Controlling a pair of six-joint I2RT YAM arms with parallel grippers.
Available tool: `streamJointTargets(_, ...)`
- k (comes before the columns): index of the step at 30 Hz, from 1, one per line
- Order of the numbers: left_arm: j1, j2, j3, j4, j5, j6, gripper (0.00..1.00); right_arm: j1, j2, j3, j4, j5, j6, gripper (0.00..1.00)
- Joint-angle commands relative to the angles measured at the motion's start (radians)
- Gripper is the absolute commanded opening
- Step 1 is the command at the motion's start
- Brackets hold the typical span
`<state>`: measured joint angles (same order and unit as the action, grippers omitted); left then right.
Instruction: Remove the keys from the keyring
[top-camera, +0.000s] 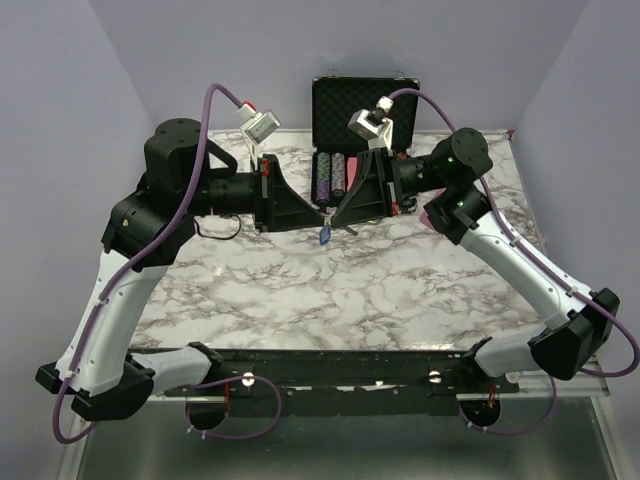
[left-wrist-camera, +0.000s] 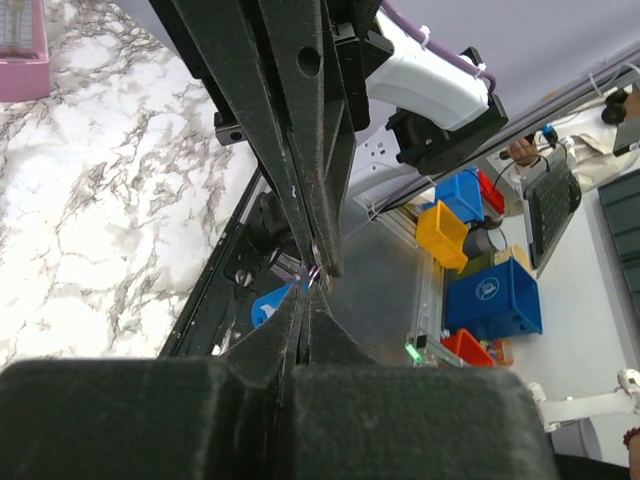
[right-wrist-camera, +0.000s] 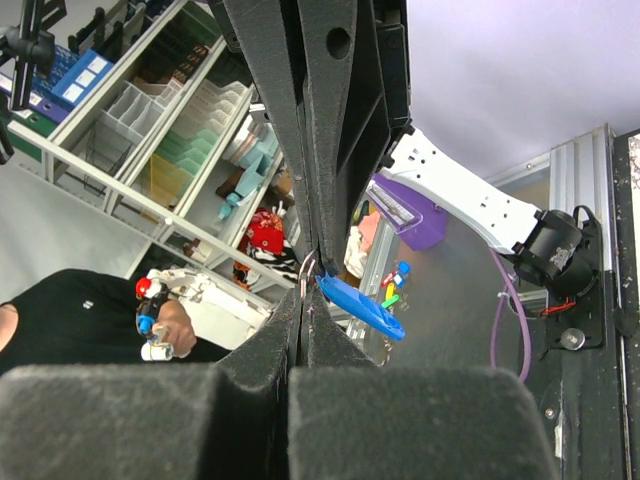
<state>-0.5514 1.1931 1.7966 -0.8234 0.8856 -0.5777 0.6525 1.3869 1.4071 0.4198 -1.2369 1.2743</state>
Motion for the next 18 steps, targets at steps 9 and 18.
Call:
streamJointTargets(9,-0.071,-0.171,-0.166,0.228,-0.494,-0.336,0.00,0.001,-0.025,-0.014,-0.056,0.163,-0.067,0.01)
streamJointTargets(18,-0.127,-0.294,-0.351,0.402,-0.743,-0.528,0.00,0.001,-0.037,-0.031,-0.096,0.283,-0.095,0.01)
